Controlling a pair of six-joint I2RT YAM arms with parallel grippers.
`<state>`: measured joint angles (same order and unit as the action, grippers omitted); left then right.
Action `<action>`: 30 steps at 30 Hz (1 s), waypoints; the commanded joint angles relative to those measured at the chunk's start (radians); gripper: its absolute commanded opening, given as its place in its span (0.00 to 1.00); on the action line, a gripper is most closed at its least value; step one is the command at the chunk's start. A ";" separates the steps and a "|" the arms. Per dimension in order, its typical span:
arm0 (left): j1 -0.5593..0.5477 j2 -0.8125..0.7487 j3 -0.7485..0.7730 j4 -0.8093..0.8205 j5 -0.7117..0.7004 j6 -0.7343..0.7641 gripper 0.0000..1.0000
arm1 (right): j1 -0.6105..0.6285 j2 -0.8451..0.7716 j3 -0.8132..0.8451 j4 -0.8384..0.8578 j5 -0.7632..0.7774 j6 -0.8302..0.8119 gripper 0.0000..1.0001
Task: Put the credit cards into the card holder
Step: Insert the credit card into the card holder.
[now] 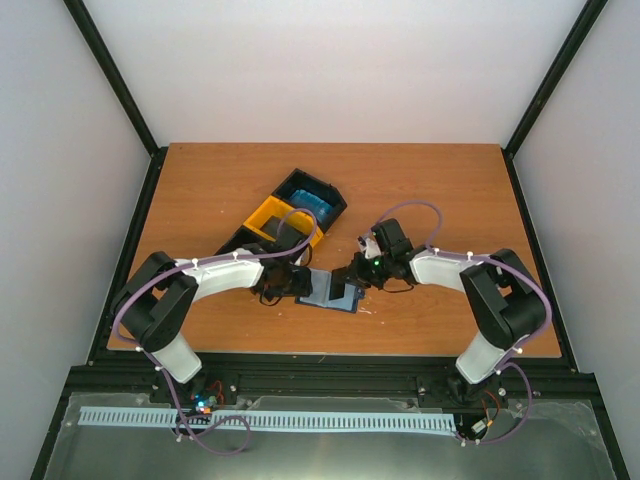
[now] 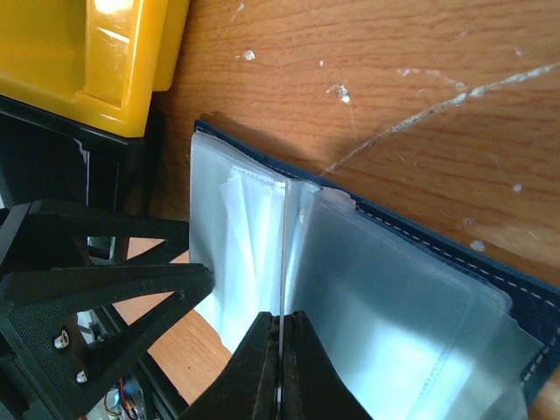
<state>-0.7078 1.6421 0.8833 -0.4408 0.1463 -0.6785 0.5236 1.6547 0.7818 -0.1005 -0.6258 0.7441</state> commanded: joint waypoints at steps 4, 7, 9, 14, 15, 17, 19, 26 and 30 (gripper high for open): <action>-0.007 0.017 -0.003 0.005 0.005 -0.005 0.46 | 0.007 0.036 -0.027 0.132 -0.056 0.041 0.03; -0.007 0.022 0.000 0.000 -0.002 -0.006 0.41 | 0.006 0.047 -0.031 0.140 -0.059 0.039 0.03; -0.008 0.023 -0.001 0.002 0.001 -0.005 0.39 | 0.007 0.057 -0.031 0.150 -0.062 0.040 0.03; -0.010 0.029 0.002 0.002 0.007 -0.003 0.35 | 0.007 0.092 -0.036 0.189 -0.088 0.062 0.03; -0.010 0.028 0.002 0.002 0.008 -0.003 0.35 | 0.006 0.098 -0.037 0.197 -0.092 0.067 0.03; -0.010 0.030 0.002 0.001 0.010 -0.003 0.34 | 0.007 0.103 -0.039 0.201 -0.093 0.074 0.03; -0.010 0.030 0.002 0.002 0.012 -0.002 0.34 | 0.008 0.107 -0.043 0.204 -0.090 0.075 0.03; -0.013 0.027 0.000 0.016 0.031 0.003 0.35 | 0.014 0.141 -0.050 0.242 -0.096 0.089 0.03; -0.014 0.027 0.001 0.017 0.039 0.008 0.37 | 0.027 0.158 -0.055 0.275 -0.100 0.111 0.03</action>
<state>-0.7090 1.6493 0.8833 -0.4385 0.1501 -0.6788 0.5266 1.7782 0.7460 0.1444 -0.7380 0.8349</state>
